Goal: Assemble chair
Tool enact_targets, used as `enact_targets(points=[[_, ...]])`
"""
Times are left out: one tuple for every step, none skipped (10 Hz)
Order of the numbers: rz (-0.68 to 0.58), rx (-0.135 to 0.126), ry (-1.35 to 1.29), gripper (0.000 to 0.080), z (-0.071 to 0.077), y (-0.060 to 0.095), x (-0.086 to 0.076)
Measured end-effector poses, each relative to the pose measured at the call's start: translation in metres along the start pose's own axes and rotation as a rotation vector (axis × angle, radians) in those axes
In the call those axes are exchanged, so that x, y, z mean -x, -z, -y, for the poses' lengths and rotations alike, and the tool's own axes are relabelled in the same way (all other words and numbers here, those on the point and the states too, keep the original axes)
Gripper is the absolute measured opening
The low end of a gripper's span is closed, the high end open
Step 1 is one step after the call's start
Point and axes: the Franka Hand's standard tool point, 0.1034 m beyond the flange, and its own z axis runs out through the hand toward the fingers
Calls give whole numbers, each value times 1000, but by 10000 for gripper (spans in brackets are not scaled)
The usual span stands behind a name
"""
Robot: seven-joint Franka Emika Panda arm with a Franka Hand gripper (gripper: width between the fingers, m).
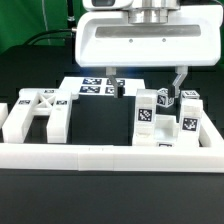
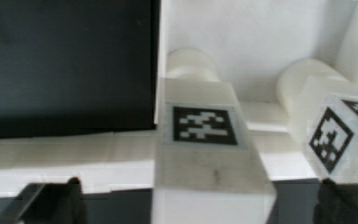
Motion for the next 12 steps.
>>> enact_targets(points=[[85,-10,-3,649,1,3,0],[138,-15,-2,649,3,5,-3],[130,-14,0,649,4,4,-7],[126,-13,1,649,4,2,-7],[122,-12,3,649,4,1,-7],[123,-12,11,649,3,0,-7],[122,-10,23,527,0,-3,-9],[125,-9,23,392,-4,-5,-9],[123,-8,22,392,-4,-6,-9],[104,-7,35,284,-5,-6,-12],[103,-7,33,284,-5,-6,-12],[103,-6,2,284,-5,-6,-12]])
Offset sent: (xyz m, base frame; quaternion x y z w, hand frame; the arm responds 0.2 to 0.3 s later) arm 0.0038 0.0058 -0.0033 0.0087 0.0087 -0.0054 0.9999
